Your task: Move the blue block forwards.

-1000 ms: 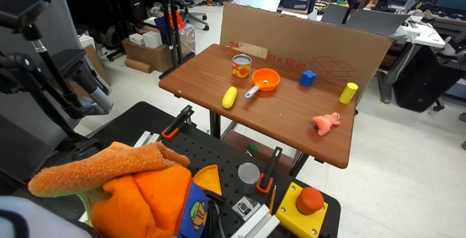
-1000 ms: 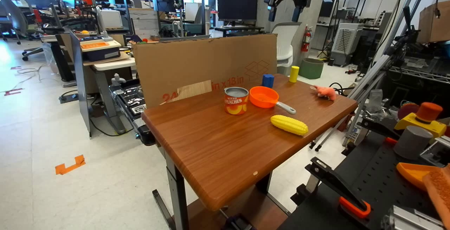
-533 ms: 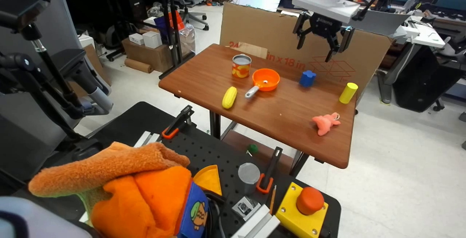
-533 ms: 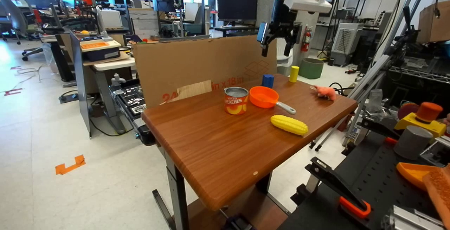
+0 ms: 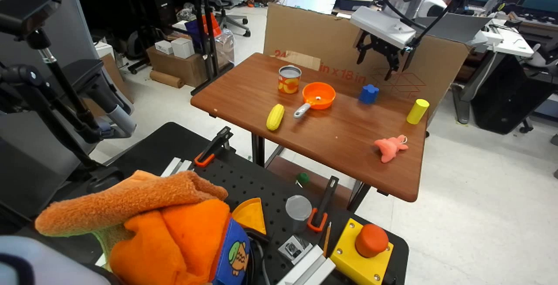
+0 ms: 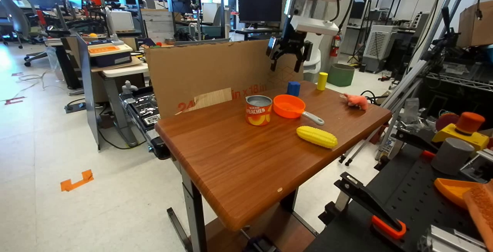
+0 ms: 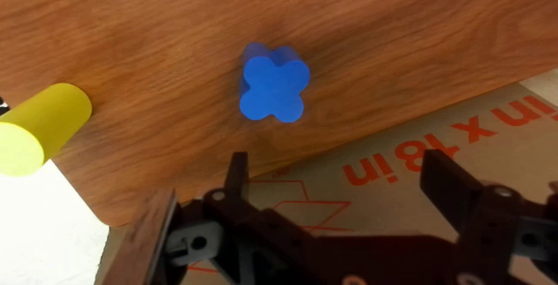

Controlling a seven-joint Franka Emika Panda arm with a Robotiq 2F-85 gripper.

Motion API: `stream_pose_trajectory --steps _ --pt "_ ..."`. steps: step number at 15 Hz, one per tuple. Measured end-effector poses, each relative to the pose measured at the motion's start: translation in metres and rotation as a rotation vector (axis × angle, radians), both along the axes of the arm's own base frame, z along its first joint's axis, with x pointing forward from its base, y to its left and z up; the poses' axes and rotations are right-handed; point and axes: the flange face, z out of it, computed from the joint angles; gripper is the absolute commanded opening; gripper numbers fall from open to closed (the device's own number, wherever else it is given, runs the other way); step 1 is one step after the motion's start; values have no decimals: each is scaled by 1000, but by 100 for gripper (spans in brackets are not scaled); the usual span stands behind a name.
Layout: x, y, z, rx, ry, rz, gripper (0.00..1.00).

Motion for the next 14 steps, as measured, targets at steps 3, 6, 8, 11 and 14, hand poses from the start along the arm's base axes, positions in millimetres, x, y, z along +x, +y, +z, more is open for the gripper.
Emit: stream_pose_trajectory --steps 3,6,8,11,14 --pt "3 1 -24 7 31 -27 100" --pt "2 2 -43 13 69 -63 100" --pt "0 2 -51 15 94 -93 100" --pt "-2 2 -53 16 114 -153 72" --pt "-2 2 -52 19 132 -211 49"
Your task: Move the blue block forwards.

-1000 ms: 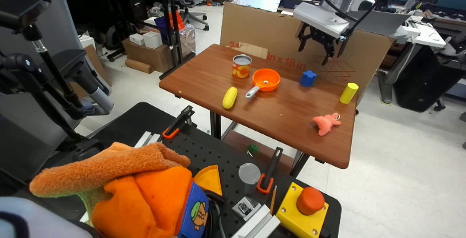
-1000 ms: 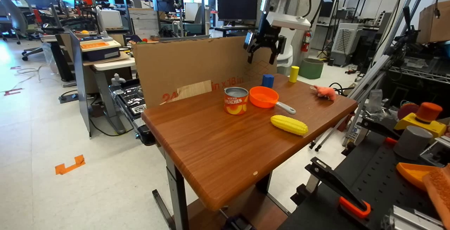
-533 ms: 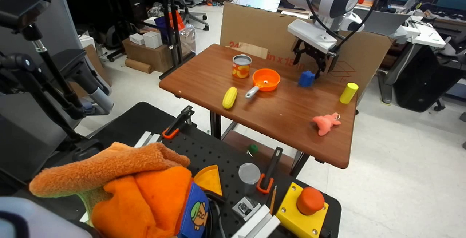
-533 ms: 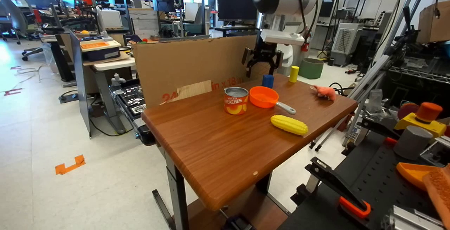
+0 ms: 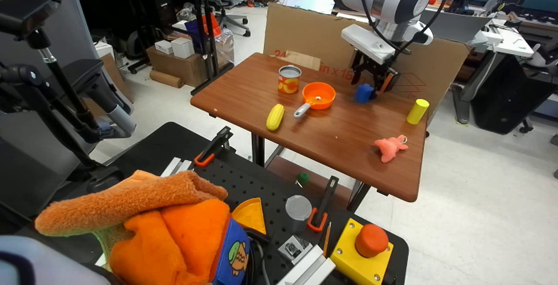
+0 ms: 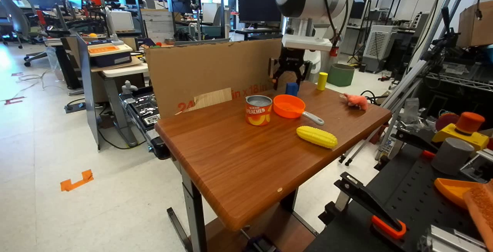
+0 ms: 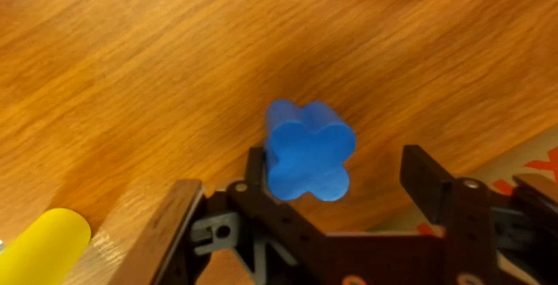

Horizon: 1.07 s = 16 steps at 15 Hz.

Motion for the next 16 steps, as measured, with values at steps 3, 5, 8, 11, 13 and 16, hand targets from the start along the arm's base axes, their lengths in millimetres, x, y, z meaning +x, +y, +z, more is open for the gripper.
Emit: stream_pose_trajectory --steps 3,5,8,11,13,16 --pt "2 0 6 3 -4 -39 27" --pt "5 1 11 10 -13 -62 12" --pt "9 7 30 46 -39 -90 3" --pt "8 22 60 99 -50 -100 5" --pt "1 36 80 130 -43 -93 5" --pt "-29 55 96 154 32 -55 5"
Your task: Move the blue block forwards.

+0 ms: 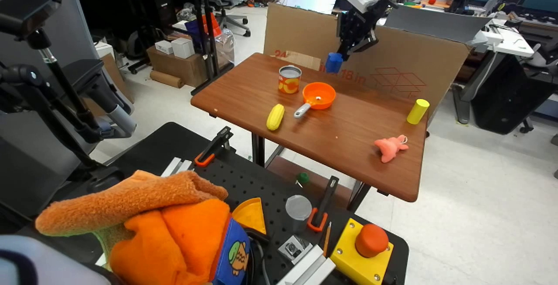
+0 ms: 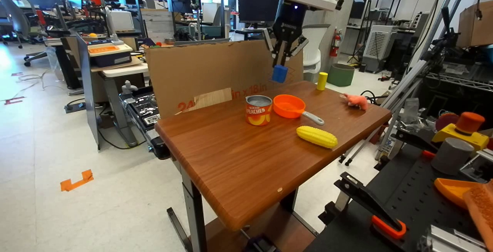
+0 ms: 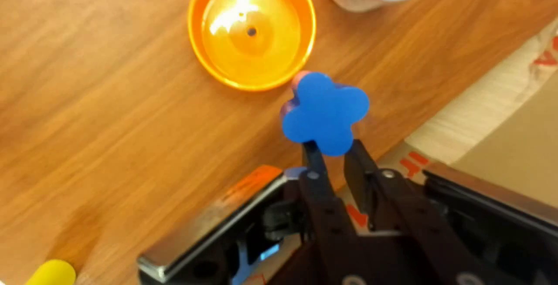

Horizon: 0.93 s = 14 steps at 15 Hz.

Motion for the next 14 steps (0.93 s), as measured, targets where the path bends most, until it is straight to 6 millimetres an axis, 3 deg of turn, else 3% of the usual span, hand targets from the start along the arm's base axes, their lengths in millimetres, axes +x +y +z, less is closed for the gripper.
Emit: stream_pose_trajectory --steps 3,7,10,14 --pt "-50 7 -9 -24 133 50 5" --pt "-110 -13 -35 -132 261 104 5" --pt "-132 -33 -49 -189 280 120 5" --pt "-146 -51 -63 -253 250 148 5"
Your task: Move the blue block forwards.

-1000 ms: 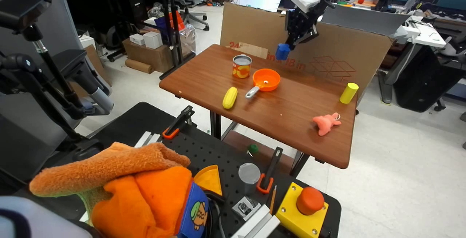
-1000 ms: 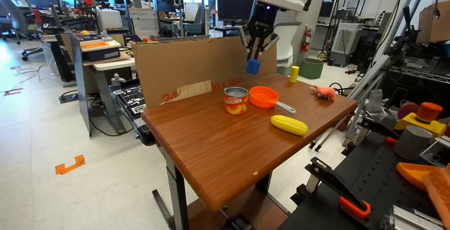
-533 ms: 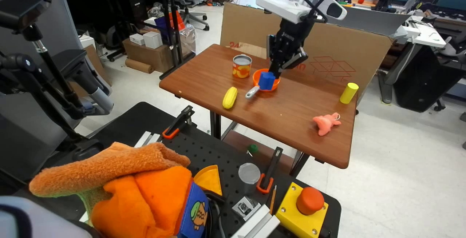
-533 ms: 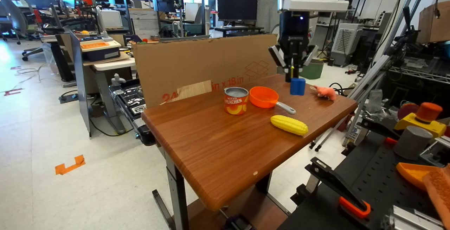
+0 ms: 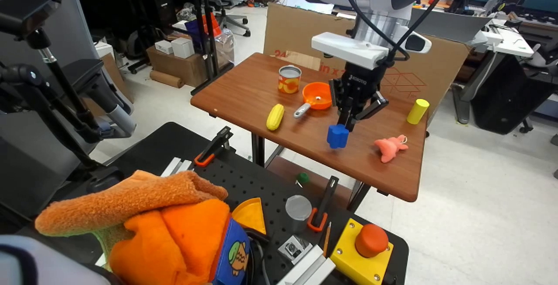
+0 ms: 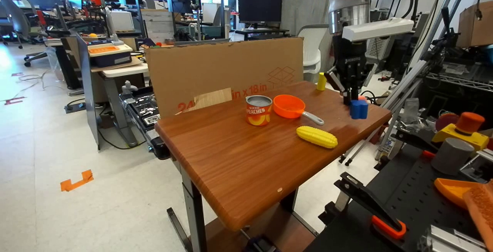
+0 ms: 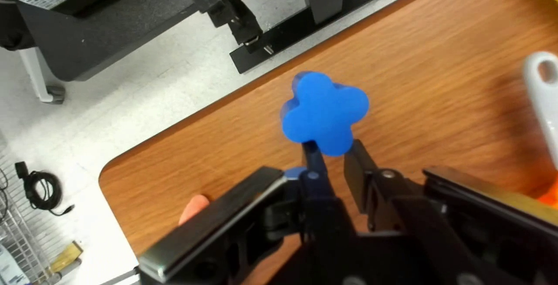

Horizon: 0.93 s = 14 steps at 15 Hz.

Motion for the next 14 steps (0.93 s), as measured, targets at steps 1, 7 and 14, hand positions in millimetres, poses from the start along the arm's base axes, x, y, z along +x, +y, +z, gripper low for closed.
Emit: stream_pose_trajectory --steps 1,7,14 --pt "-2 -3 -3 -12 -15 13 5" --pt "-18 -14 -18 -48 -53 98 65" --pt "-37 46 11 49 -86 285 100"
